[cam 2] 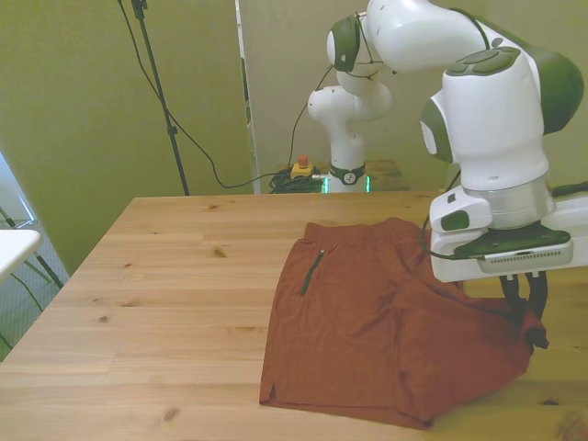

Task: Unfold the shorts

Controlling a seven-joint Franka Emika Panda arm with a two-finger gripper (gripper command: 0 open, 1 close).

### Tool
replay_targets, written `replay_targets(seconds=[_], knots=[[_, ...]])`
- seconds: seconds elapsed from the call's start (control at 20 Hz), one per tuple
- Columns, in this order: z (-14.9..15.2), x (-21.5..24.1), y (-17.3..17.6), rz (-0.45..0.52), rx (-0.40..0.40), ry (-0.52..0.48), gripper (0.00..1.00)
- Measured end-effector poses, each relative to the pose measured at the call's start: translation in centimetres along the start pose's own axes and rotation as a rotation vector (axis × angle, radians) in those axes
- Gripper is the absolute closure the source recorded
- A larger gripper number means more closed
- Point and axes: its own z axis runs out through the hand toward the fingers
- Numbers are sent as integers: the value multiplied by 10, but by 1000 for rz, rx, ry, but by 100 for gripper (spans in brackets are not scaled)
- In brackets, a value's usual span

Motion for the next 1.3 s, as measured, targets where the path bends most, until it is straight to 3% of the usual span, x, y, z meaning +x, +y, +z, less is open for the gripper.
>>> replay_targets(seconds=[0.2, 0.25, 0.5, 0.95, 1.1, 1.3], knots=[[4, -10, -9, -6, -14, -3, 100], [7, -12, -11, -7, -20, -10, 0], [22, -24, -21, -11, -39, -38, 0], [9, -34, -36, -34, -38, 8, 0], [12, -15, -21, -11, -99, 147, 0], [1, -2, 17, -6, -254, 248, 0]])
